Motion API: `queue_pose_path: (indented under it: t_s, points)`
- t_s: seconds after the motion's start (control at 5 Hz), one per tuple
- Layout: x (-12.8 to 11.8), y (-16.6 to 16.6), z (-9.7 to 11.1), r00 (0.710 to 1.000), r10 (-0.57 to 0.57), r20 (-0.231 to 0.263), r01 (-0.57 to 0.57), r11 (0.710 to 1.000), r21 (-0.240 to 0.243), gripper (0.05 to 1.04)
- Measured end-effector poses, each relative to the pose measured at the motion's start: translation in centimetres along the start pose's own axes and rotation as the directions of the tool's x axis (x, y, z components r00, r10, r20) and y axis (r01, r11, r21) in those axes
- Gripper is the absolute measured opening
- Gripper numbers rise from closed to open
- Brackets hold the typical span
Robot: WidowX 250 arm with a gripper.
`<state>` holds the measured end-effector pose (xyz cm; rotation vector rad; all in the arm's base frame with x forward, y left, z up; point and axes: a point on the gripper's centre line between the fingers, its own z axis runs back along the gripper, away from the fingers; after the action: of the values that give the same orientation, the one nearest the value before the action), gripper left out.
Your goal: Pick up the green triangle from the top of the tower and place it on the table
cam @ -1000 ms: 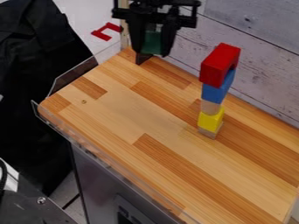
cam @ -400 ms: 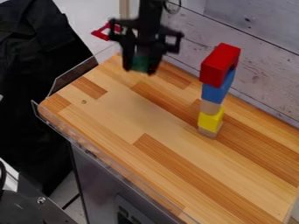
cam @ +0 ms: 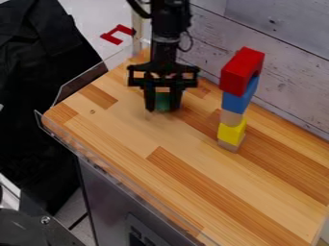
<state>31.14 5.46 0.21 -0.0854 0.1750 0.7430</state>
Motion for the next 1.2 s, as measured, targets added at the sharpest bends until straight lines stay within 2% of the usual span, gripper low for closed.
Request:
queue_pose_path:
  t_s: [0.2, 0.4, 0.6, 1.0, 1.2]
  points:
    - [0.4, 0.2, -0.3, 1.0, 0.03, -0.004, -0.031, 0.999, -0.035, 0.53]
    - [0.1, 0.6, -0.6, 0.999, 0.028, -0.026, -0.028, 0.999, -0.016, 0.861]
    - [-0.1, 0.8, -0.2, 0.999, 0.03, -0.016, -0.031, 1.0, -0.008, 1.003]
    - [-0.5, -0.5, 6.7, 0.994, -0.044, 0.097, 0.047, 0.999, -0.026, 0.999]
    - [-2.4, -1.3, 11.6, 0.969, -0.199, 0.144, 0.204, 0.979, -0.025, 0.999]
